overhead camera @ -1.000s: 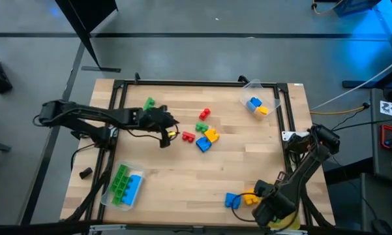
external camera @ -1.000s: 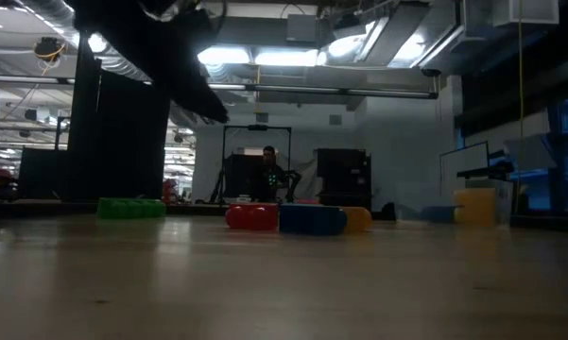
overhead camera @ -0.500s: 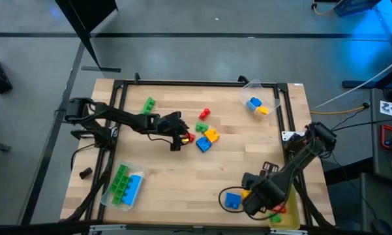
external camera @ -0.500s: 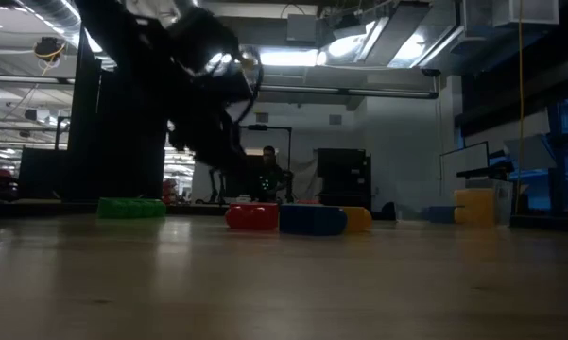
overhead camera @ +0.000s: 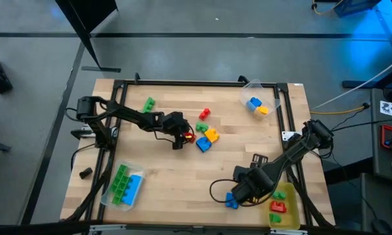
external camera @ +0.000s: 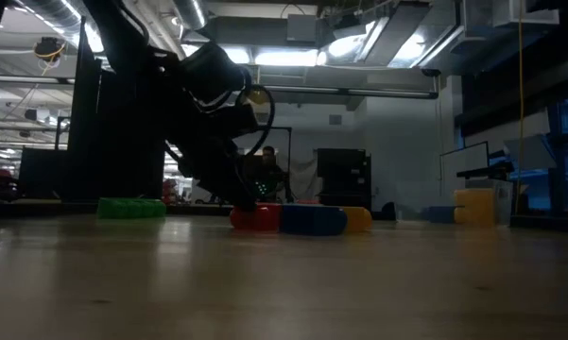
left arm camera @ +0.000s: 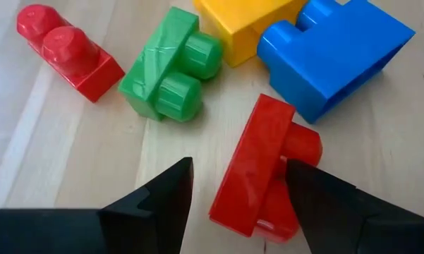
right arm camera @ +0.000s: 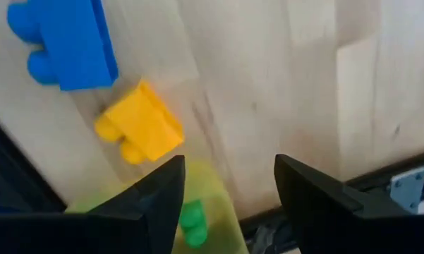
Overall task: Sort blocks by size
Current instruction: Put the bottom 2 stud red game piece into the yellow bin
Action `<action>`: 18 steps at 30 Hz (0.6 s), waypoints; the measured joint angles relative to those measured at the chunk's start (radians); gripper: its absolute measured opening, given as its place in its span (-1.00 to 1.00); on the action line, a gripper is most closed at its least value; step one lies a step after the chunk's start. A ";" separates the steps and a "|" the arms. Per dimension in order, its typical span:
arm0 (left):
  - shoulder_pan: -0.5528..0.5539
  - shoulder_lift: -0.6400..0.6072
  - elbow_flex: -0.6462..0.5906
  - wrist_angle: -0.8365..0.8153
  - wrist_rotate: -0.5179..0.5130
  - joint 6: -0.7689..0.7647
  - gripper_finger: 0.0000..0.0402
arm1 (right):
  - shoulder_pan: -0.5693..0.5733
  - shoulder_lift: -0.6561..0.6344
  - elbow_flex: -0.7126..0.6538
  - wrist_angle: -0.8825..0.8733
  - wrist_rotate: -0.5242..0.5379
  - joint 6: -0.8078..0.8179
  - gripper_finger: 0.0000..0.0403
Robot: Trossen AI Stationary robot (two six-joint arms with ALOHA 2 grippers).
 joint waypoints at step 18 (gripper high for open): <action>-0.003 -0.013 -0.003 0.017 0.059 -0.093 -0.68 | -0.100 0.000 0.000 0.281 0.168 -0.265 0.09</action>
